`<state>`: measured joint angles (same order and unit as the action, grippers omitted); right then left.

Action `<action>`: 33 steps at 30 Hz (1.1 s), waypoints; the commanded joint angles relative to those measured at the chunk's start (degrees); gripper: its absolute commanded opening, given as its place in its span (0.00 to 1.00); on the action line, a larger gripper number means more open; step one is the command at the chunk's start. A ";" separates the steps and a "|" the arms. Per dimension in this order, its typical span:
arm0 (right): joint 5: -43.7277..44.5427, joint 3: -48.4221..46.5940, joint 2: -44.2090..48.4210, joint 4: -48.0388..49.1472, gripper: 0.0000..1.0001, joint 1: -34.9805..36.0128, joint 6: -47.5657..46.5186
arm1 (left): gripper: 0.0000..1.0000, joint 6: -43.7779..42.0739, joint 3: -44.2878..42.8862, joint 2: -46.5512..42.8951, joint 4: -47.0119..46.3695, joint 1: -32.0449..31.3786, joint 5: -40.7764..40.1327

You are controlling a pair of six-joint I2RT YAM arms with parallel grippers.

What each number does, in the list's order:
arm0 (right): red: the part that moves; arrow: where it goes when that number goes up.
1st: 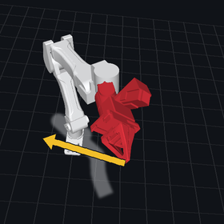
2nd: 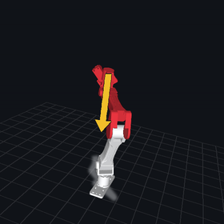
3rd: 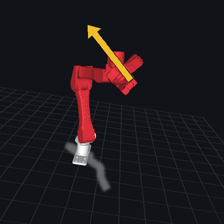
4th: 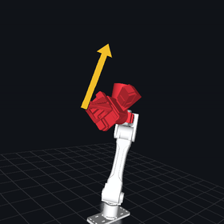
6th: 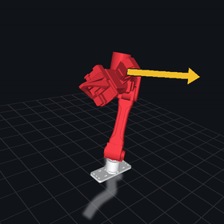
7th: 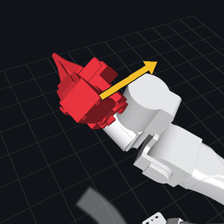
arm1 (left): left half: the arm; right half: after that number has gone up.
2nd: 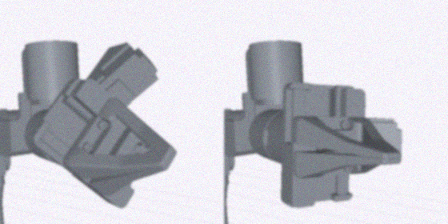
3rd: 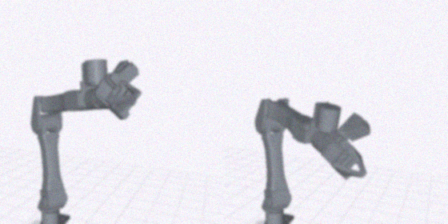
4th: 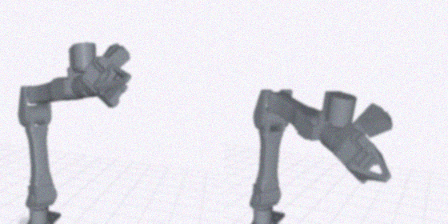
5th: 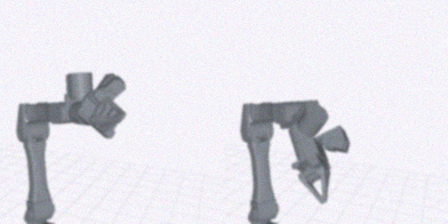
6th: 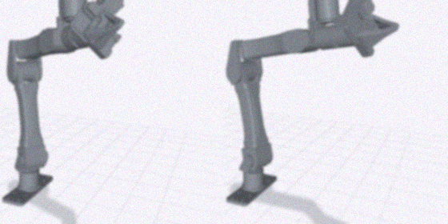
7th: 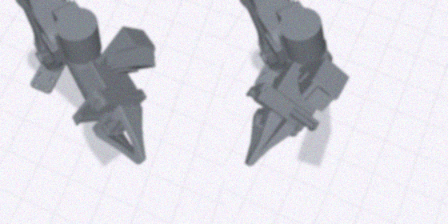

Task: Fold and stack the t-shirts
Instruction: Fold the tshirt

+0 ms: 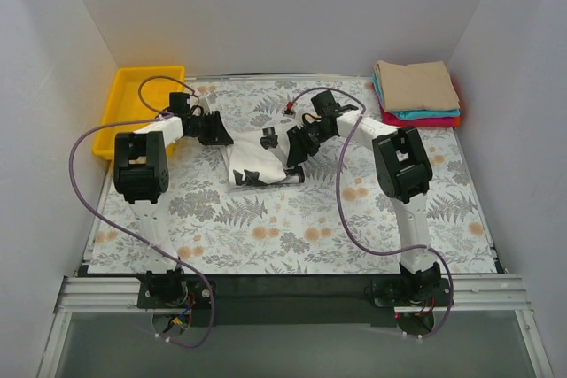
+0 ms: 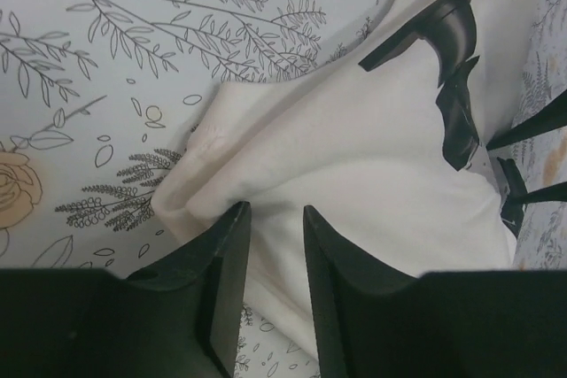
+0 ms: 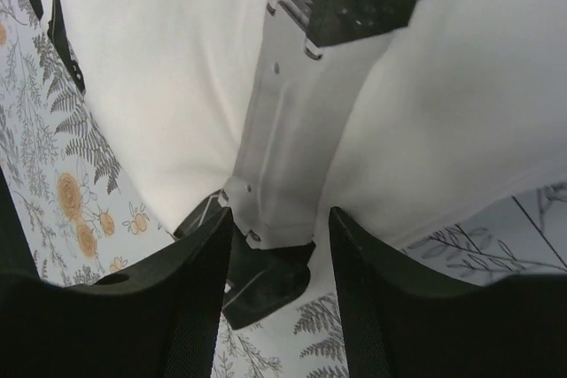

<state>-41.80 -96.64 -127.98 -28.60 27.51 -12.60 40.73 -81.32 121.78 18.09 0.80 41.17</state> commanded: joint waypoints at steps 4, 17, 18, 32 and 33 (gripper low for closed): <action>-5.03 0.31 6.85 1.79 0.48 -4.39 3.72 | 0.37 -9.09 -1.93 -8.11 4.42 0.26 7.66; -20.95 10.06 9.69 21.55 0.35 -2.02 31.67 | 0.25 19.12 25.40 -24.93 -14.73 -5.89 22.82; -21.13 11.55 8.99 22.44 0.35 -1.67 32.37 | 0.23 20.43 27.51 -23.70 -15.36 -6.24 23.34; -17.79 20.96 3.25 20.96 0.32 -4.66 26.15 | 0.19 12.63 28.33 -11.99 -7.21 -2.73 17.45; -18.31 20.97 4.57 18.87 0.32 -4.48 24.92 | 0.19 11.31 28.06 -12.87 -6.14 -2.73 18.15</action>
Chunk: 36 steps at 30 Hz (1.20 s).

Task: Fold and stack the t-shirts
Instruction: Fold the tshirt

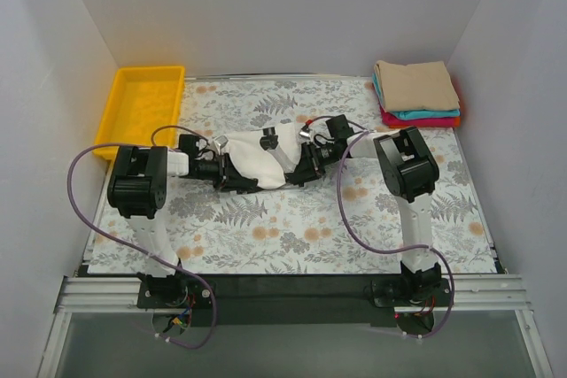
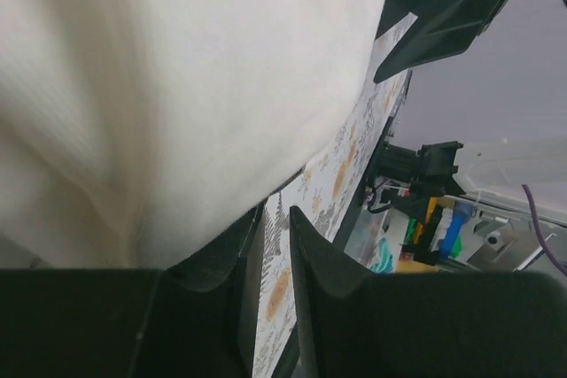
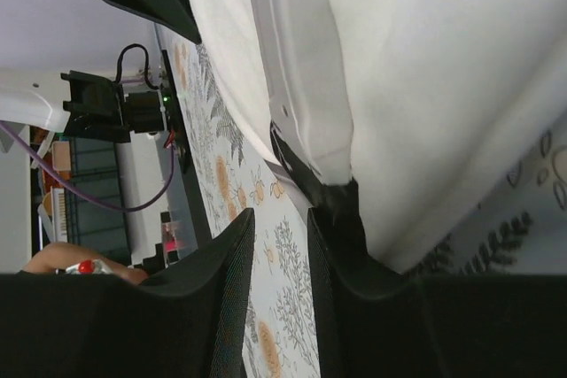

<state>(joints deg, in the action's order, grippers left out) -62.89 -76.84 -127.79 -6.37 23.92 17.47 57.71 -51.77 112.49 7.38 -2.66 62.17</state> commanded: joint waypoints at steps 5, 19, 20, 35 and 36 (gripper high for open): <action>0.66 -4.79 11.85 -4.79 0.33 -1.16 -6.75 | 0.20 -12.79 -3.77 -13.07 8.62 0.72 2.77; 3.74 -36.36 -13.44 7.32 0.35 -2.56 8.27 | 0.22 0.73 -24.77 5.10 -9.83 1.25 -5.56; 4.70 -37.06 -15.37 8.47 0.35 -3.00 8.54 | 0.23 0.82 -26.79 6.76 -10.01 1.42 -5.83; 8.57 -28.57 -3.22 11.47 0.53 -7.92 8.46 | 0.46 -18.75 -29.37 -1.52 1.84 0.99 -14.78; 9.36 -26.54 -0.56 11.38 0.56 -7.84 7.93 | 0.47 -21.82 -28.31 -4.27 2.81 -1.71 -17.41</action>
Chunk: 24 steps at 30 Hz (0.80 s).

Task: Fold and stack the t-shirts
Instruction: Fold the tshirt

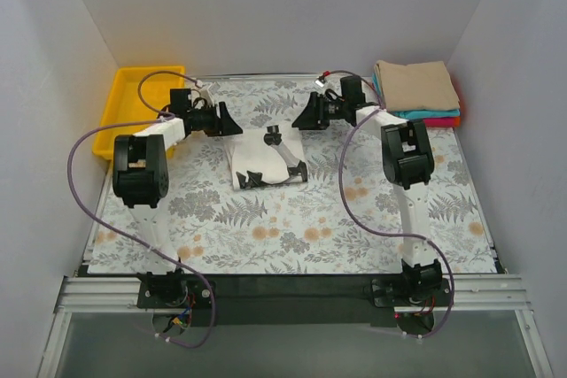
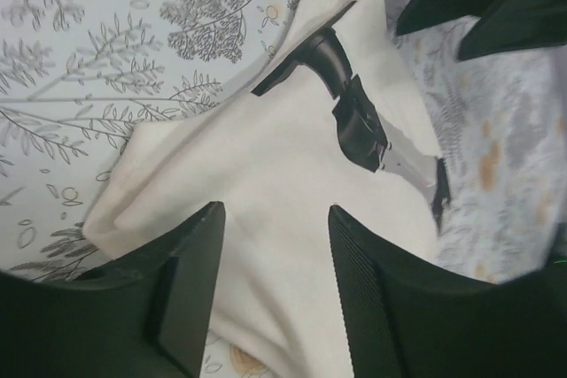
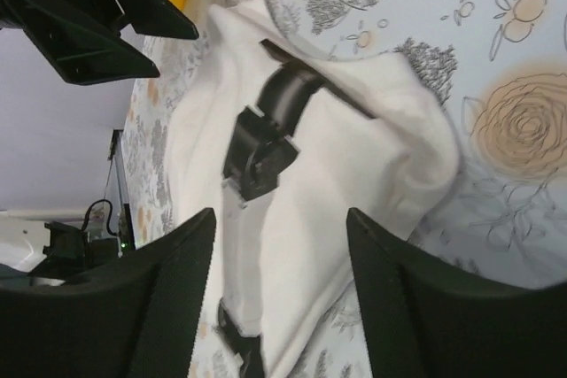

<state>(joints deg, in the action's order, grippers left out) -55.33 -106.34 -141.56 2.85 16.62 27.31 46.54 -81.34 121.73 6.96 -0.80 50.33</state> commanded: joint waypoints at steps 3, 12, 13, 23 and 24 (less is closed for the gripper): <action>5.75 11.14 22.53 0.14 0.62 -1.06 -4.62 | 0.52 -23.83 8.54 -23.42 4.64 -12.34 -16.37; 13.40 35.83 40.65 -2.76 0.98 -4.49 -6.13 | 0.59 -39.77 18.32 -29.10 6.49 -34.24 -36.77; 13.84 37.51 41.53 -2.76 0.98 -4.75 -6.04 | 0.58 -40.56 18.76 -28.83 6.31 -35.66 -37.83; 15.70 45.96 43.83 -2.33 0.98 -8.88 -5.52 | 0.52 -44.17 19.29 -19.88 -0.80 -44.82 -48.91; 15.17 46.05 43.39 -2.33 0.98 -9.15 -4.38 | 0.52 -44.43 19.12 -18.47 -1.24 -44.99 -49.01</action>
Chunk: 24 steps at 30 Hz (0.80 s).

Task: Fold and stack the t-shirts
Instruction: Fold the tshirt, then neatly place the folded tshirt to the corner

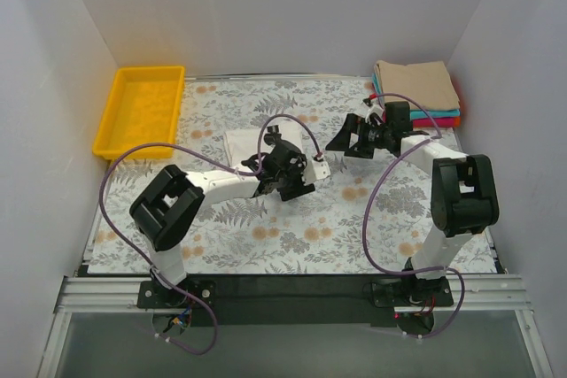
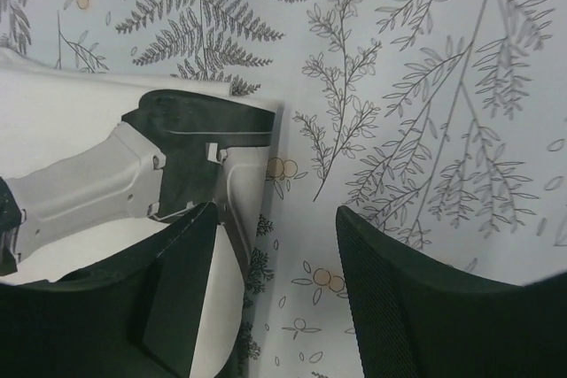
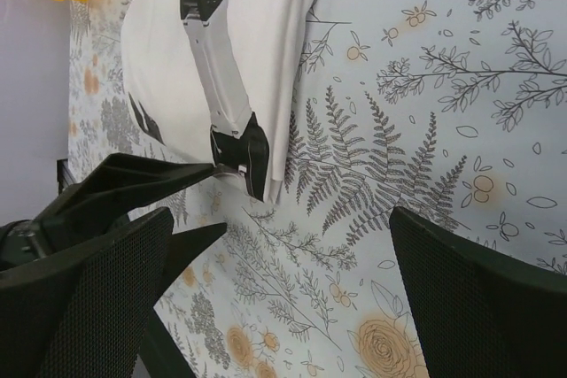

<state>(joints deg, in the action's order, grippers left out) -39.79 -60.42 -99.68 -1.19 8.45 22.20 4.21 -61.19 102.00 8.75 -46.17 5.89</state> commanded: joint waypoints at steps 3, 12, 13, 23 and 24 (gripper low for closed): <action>-3.00 1.18 -0.34 3.47 0.98 -2.20 4.41 | 0.52 -3.41 -1.56 3.64 -4.01 -0.32 -4.57; -5.47 5.92 -2.63 11.29 0.98 -2.47 12.60 | 0.03 -2.19 -2.88 5.76 -4.80 -0.67 -6.07; -5.56 6.37 -2.89 13.65 0.98 -2.47 13.57 | 0.00 -1.75 -3.06 5.58 -4.62 -0.67 -5.98; -6.97 12.26 -8.51 40.01 0.98 1.74 31.14 | 0.00 2.56 -5.17 0.14 -1.90 0.03 3.60; -6.62 12.00 -8.95 40.65 0.98 2.36 32.37 | 0.00 2.91 -5.34 -0.13 -1.81 0.12 3.51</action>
<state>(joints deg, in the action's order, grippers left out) -45.65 -48.62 -107.87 26.61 9.15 47.83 5.19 -63.94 106.17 6.44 -46.24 5.65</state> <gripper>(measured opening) 0.984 0.023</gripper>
